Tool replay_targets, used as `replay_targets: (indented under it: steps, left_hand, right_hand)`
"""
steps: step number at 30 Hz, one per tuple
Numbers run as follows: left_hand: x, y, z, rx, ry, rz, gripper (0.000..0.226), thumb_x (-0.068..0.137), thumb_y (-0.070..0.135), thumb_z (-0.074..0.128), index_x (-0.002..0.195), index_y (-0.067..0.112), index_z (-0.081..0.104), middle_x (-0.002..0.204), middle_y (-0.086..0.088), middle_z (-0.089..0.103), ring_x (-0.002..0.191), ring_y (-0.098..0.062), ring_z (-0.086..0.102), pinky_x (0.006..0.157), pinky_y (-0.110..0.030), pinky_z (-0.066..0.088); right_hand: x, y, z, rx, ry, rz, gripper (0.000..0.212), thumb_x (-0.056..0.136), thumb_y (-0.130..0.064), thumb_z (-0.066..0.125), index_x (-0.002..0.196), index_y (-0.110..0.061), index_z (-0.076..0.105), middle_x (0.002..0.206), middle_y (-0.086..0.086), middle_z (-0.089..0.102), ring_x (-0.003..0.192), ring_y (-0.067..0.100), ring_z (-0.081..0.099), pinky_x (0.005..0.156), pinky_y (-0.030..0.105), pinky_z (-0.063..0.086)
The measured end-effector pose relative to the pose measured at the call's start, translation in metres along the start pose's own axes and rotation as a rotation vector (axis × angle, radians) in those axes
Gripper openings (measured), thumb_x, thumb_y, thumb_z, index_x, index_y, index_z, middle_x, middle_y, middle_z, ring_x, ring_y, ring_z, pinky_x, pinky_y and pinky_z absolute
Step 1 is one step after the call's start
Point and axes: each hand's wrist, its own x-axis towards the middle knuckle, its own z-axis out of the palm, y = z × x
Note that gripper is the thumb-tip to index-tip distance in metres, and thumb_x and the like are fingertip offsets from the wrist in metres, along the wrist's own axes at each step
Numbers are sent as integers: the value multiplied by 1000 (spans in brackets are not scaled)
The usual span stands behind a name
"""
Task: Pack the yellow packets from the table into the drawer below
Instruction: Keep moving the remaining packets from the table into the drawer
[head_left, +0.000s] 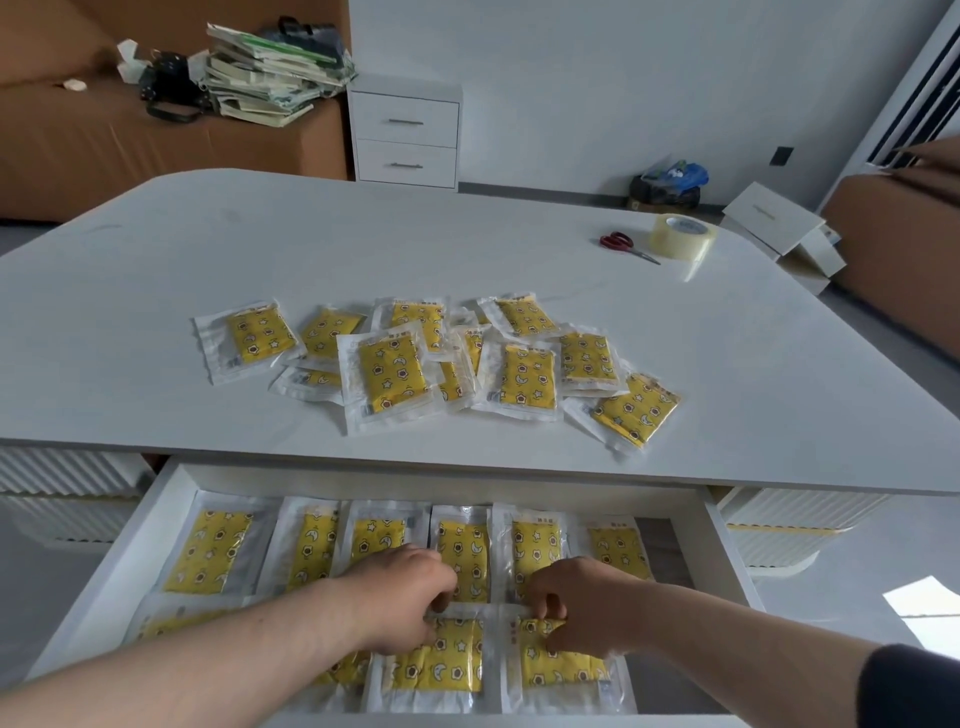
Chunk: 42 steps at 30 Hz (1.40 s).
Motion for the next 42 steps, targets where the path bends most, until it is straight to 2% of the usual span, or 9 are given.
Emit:
replay_targets:
  steps: [5,12,16,21,25,30,32,38,42]
  left_hand:
    - [1,-2,3,-36,-25,-32,17,84,30,67,98,26,57,107,6,56,98,-14,52,81,-26,43]
    - [2,-4,4,-49,-38,-39,17,84,30,66,99,25,58,108,6,57,97,-15,53,82,-28,47]
    - [0,-4,1,-98,-38,-47,16,85,29,66,100,25,60,108,6,58,97,-14,55,85,-30,50]
    - [-2,-7,-4,-205,-23,-70,25,85,28,67,110,29,64,111,11,61,100,-10,58,90,-28,51]
    - [-5,-6,-4,-196,-33,-61,30,84,27,69,114,28,65,115,10,61,104,-10,57,93,-28,50]
    - [-8,-4,0,-136,-60,-57,40,74,36,76,111,28,63,110,12,56,99,-10,54,87,-28,50]
    - [-9,-5,1,-95,-58,-32,44,72,40,77,111,29,60,106,13,52,98,-10,51,85,-26,48]
    - [-8,-5,2,-78,-61,-8,47,72,42,78,113,30,59,108,13,53,100,-10,50,85,-25,44]
    - [-7,-5,2,-69,-59,-2,46,72,44,78,112,31,59,101,16,48,100,-9,49,84,-24,42]
  right_hand:
    - [4,0,4,11,-14,29,17,85,-22,64,99,-32,60,102,-3,61,82,16,57,64,24,48]
    - [5,-2,3,-3,-30,31,21,87,-21,64,107,-27,61,110,2,64,98,23,64,76,32,55]
    - [1,2,1,56,-16,27,15,84,-21,65,91,-34,61,99,-6,63,90,19,65,76,29,55]
    - [-8,3,-6,154,51,38,30,81,-16,62,68,-43,55,85,-17,59,77,10,62,72,23,55]
    - [-13,2,-9,138,48,16,29,83,-19,63,72,-44,54,85,-19,58,88,11,65,79,23,56]
    - [-14,2,-3,153,-21,-5,20,83,-20,69,99,-32,66,84,-21,54,78,0,55,73,11,47]
    - [-13,3,2,168,-19,1,20,81,-22,72,96,-33,62,83,-20,54,73,-3,52,67,9,44]
    - [-6,3,7,104,-27,16,26,77,-24,74,81,-36,52,83,-16,54,71,5,50,66,20,45]
    - [-7,-2,5,-5,-44,-8,24,81,-24,70,100,-27,55,94,-8,56,80,14,52,65,25,44]
